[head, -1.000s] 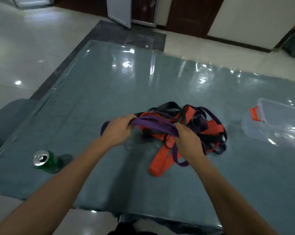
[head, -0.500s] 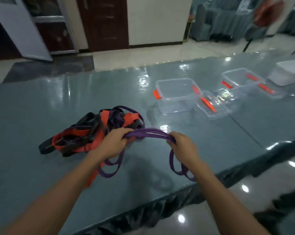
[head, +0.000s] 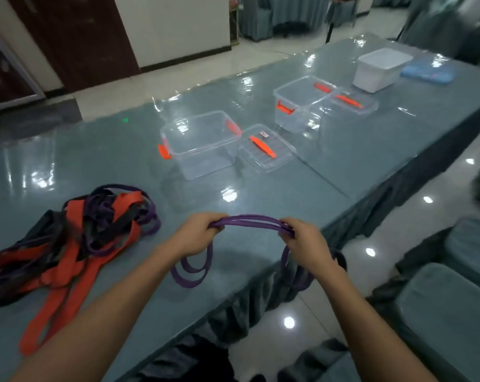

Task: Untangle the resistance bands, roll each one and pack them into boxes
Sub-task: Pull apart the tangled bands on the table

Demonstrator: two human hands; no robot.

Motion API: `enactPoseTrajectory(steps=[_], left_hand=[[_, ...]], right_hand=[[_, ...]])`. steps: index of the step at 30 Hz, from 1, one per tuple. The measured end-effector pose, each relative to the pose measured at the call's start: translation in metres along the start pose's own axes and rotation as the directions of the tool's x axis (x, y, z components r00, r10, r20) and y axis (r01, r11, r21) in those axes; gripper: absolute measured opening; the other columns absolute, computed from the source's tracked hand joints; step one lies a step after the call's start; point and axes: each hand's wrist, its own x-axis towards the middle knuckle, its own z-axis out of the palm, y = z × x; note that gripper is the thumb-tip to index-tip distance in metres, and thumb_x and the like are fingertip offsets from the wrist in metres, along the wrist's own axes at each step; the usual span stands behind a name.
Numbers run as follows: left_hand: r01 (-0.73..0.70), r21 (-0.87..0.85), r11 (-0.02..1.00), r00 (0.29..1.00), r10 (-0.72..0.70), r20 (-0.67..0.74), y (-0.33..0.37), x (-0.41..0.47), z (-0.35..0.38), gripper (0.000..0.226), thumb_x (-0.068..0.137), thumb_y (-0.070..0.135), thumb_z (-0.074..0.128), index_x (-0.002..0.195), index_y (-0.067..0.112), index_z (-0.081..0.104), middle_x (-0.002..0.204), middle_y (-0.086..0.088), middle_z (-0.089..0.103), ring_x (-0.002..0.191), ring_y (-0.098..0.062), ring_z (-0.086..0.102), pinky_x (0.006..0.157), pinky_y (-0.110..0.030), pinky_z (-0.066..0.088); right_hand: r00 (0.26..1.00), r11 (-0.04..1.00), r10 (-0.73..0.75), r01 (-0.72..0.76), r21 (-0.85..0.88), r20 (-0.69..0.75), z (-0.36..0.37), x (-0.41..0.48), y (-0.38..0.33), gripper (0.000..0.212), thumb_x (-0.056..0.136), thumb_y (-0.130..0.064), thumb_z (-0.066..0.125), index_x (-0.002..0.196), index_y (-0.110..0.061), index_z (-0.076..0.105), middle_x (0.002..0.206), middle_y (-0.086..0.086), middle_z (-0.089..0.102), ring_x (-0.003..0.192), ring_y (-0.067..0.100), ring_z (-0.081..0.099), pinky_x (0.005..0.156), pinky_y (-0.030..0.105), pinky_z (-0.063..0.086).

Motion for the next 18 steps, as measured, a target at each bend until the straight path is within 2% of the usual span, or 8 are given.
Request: enactPoseTrajectory(steps=[5,8,11,13,16,18], left_hand=[[0.007,-0.019,1.0,1.0,-0.007,0.0,-0.009,0.046,0.016,0.013,0.097,0.016,0.059,0.101,0.026,0.067,0.072,0.007,0.059,0.069,-0.01,0.053,0.071,-0.034,0.045],[0.041,-0.074,0.996,0.999,-0.041,-0.008,-0.025,0.073,0.02,0.011,0.097,0.018,0.058,0.095,0.027,0.063,0.067,0.01,0.054,0.063,-0.006,0.047,0.068,-0.035,0.044],[0.105,-0.163,0.981,0.992,-0.114,-0.047,-0.043,0.098,0.019,0.015,0.097,0.02,0.058,0.1,0.033,0.066,0.067,0.015,0.056,0.063,-0.002,0.048,0.071,-0.034,0.046],[0.135,-0.23,0.964,0.987,-0.152,-0.059,-0.056,0.114,0.013,0.021,0.096,0.02,0.06,0.105,0.037,0.069,0.068,0.023,0.059,0.063,0.003,0.049,0.071,-0.029,0.045],[0.179,-0.299,0.937,0.973,-0.214,-0.088,-0.077,0.134,-0.005,0.029,0.094,0.023,0.062,0.1,0.051,0.067,0.073,0.021,0.064,0.068,0.002,0.052,0.072,-0.027,0.045],[0.202,-0.32,0.926,0.959,-0.253,-0.128,-0.091,0.142,-0.014,0.03,0.094,0.022,0.065,0.098,0.051,0.067,0.075,0.017,0.065,0.069,0.001,0.053,0.071,-0.026,0.045]], right_hand=[[0.997,0.998,0.02,-0.016,-0.053,0.077,-0.004,0.034,0.022,0.018,0.096,-0.029,0.06,0.113,-0.024,0.065,0.095,-0.003,0.067,0.085,0.02,0.062,0.075,0.041,0.052],[0.992,0.996,0.022,-0.011,-0.086,0.125,-0.004,0.072,0.029,0.019,0.096,-0.03,0.06,0.115,-0.027,0.064,0.097,-0.003,0.067,0.086,0.021,0.062,0.075,0.042,0.053],[0.986,0.989,0.025,0.0,-0.147,0.167,-0.007,0.114,0.025,0.021,0.096,-0.03,0.06,0.117,-0.028,0.065,0.101,-0.003,0.067,0.091,0.023,0.062,0.076,0.041,0.052],[0.979,0.987,-0.002,0.035,-0.158,0.204,-0.011,0.143,0.021,0.022,0.096,-0.029,0.061,0.117,-0.028,0.065,0.099,-0.004,0.066,0.091,0.022,0.061,0.076,0.04,0.051],[0.968,0.978,-0.071,0.115,-0.175,0.239,-0.016,0.188,0.01,0.012,0.094,-0.03,0.063,0.106,-0.031,0.067,0.087,-0.008,0.062,0.079,0.016,0.057,0.072,0.041,0.051],[0.954,0.969,-0.111,0.166,-0.181,0.279,-0.016,0.216,-0.002,0.003,0.094,-0.03,0.063,0.092,-0.03,0.064,0.078,-0.009,0.058,0.071,0.014,0.054,0.067,0.042,0.051]])
